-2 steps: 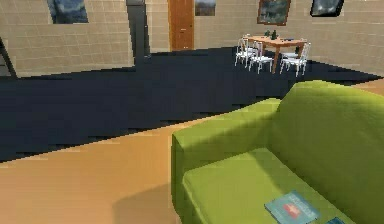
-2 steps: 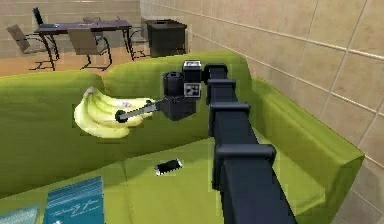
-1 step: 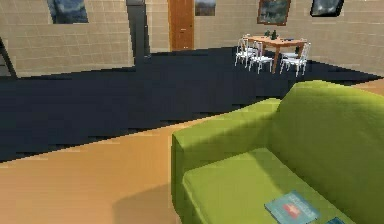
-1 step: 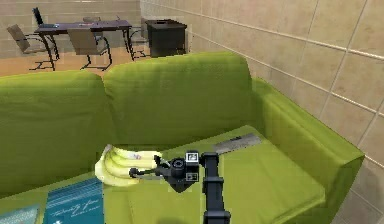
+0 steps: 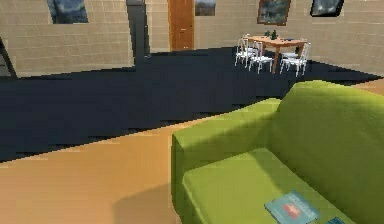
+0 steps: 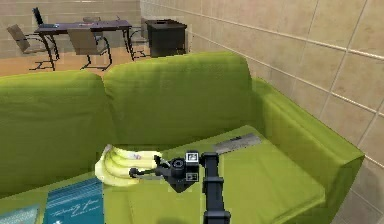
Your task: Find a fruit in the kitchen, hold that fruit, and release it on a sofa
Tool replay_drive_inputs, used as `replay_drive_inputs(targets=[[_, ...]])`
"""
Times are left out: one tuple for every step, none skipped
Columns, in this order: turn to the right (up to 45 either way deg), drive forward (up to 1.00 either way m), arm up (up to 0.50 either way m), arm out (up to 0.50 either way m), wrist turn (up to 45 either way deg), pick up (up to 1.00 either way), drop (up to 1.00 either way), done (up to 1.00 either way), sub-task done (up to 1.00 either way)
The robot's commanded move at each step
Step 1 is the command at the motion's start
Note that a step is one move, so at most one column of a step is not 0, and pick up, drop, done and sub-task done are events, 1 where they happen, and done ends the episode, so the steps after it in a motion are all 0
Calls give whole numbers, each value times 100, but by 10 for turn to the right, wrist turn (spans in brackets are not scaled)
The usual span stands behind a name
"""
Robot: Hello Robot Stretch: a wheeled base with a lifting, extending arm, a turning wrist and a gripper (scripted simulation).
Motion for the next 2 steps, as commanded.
replay_drive_inputs(targets=[[0, 0, 0, 0, 0, 0, 100, 0, 0], [0, 0, 10, 0, 0, 0, 0, 0, 0]])
